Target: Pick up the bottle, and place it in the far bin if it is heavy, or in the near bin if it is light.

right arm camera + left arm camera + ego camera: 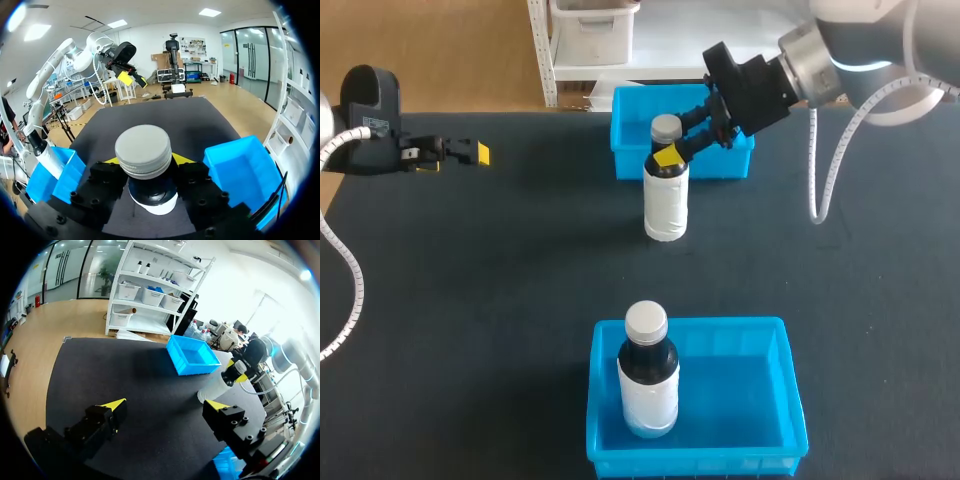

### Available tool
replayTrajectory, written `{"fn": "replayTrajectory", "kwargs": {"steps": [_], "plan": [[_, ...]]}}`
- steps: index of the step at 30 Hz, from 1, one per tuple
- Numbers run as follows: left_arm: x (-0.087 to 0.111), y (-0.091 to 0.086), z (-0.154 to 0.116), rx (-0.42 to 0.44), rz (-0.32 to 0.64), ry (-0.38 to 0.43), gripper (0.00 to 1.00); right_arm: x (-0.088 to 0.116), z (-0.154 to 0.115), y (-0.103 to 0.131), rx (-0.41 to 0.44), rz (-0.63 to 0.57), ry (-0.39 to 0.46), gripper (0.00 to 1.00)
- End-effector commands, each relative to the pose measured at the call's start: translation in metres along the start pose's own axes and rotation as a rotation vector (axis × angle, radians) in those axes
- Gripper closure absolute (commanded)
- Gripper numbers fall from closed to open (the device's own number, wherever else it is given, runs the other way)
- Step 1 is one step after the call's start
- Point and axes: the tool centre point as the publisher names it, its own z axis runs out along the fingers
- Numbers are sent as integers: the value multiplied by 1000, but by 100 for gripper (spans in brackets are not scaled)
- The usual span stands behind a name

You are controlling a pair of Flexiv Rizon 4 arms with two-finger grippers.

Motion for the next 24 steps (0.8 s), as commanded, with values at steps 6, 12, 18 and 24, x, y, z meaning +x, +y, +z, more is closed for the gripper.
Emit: {"fn": "replayTrajectory", "kwargs": {"steps": [6,12,18,24], "plan": [[0,0,0,0,0,0,0,-2,-5,-1,5,-4,4,62],[0,0,0,0,0,0,0,-7,-12,-1,14,-12,8,66],[0,0,0,0,0,0,0,-13,-23,2,25,-21,15,69],[0,0,0,0,0,0,0,-14,-39,5,42,-18,18,73]]}}
